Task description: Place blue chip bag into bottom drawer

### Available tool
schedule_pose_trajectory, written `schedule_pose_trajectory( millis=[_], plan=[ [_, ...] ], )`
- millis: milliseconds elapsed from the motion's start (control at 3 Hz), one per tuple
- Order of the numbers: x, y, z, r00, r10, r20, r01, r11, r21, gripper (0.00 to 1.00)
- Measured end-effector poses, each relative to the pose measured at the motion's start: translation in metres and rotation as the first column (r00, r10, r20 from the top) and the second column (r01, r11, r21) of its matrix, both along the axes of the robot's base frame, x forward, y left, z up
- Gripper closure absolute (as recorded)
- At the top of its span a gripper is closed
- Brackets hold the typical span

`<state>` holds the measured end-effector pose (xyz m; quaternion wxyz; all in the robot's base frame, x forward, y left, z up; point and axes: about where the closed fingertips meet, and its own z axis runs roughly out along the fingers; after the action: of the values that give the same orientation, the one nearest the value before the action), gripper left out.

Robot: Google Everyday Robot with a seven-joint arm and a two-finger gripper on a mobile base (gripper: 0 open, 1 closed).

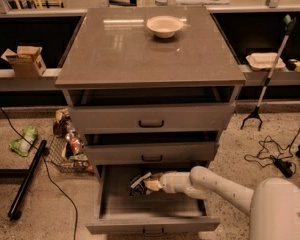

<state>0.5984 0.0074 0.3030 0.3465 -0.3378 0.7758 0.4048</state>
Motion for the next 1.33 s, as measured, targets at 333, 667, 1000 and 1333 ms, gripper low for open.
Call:
schedule_pose_trajectory(
  millis=[333,667,1000,1333],
  plan=[
    [0.006,-0.004,-0.02,0.9993,-0.019,-0.033,0.02,1.0,0.017,0.83],
    [0.01,-0.006,-0.035,0.9978,-0.023,-0.063,0.026,0.999,0.042,0.52],
    [0.01,-0.003,-0.036,0.9977,-0.003,-0.067,0.007,0.998,0.061,0.29],
    [0.008,-0.003,-0.035,0.9978,0.006,-0.066,0.0,0.997,0.082,0.06]
  ],
)
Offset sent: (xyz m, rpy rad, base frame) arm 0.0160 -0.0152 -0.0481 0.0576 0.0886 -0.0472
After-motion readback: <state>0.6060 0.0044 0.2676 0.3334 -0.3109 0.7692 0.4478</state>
